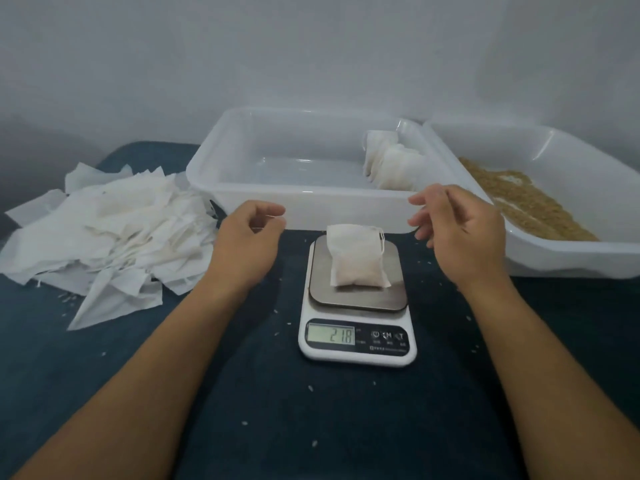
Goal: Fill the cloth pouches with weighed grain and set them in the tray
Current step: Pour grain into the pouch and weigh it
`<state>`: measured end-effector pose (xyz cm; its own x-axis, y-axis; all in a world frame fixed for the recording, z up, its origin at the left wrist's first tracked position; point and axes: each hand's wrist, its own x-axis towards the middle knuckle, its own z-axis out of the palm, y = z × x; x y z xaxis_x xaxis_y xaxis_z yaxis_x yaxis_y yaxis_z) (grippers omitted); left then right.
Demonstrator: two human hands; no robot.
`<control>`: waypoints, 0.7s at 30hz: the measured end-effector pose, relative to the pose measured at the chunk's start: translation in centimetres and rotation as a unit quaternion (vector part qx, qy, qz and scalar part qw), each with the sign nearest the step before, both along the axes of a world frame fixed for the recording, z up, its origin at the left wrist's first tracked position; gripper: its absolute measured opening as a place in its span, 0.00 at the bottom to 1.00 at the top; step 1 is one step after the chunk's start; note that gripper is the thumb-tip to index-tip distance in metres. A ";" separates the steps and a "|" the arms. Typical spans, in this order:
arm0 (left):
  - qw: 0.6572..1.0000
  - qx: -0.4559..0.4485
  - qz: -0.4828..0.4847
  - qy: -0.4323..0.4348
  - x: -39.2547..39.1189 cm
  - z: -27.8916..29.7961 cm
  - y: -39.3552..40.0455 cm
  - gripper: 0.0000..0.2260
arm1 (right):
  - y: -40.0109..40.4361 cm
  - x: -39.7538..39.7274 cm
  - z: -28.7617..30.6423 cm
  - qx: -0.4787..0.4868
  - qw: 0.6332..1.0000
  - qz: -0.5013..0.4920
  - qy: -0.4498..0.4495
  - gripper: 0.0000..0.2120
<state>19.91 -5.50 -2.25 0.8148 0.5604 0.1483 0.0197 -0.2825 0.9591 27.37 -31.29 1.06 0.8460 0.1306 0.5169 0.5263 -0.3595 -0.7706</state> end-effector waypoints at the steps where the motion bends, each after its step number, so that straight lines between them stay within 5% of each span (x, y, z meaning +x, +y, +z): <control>1: 1.000 -0.009 0.004 0.003 0.1 -0.1 0.1 0.06 | 0.0 0.1 -0.1 -0.003 1.000 -0.008 0.008 0.16; 15: 0.999 -0.031 0.004 0.018 0.7 -0.6 0.0 0.05 | 0.2 1.0 -1.7 -0.237 0.967 -0.016 0.089 0.25; 21: 0.999 -0.026 -0.006 0.017 0.5 -0.6 -0.2 0.05 | 1.1 0.7 -1.9 -0.254 0.962 -0.006 0.097 0.22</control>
<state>20.43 -5.66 -2.82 0.8259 0.5565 0.0904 0.0500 -0.2320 0.9714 28.05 -30.16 -0.88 0.9233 0.3146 0.2202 0.3833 -0.7209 -0.5774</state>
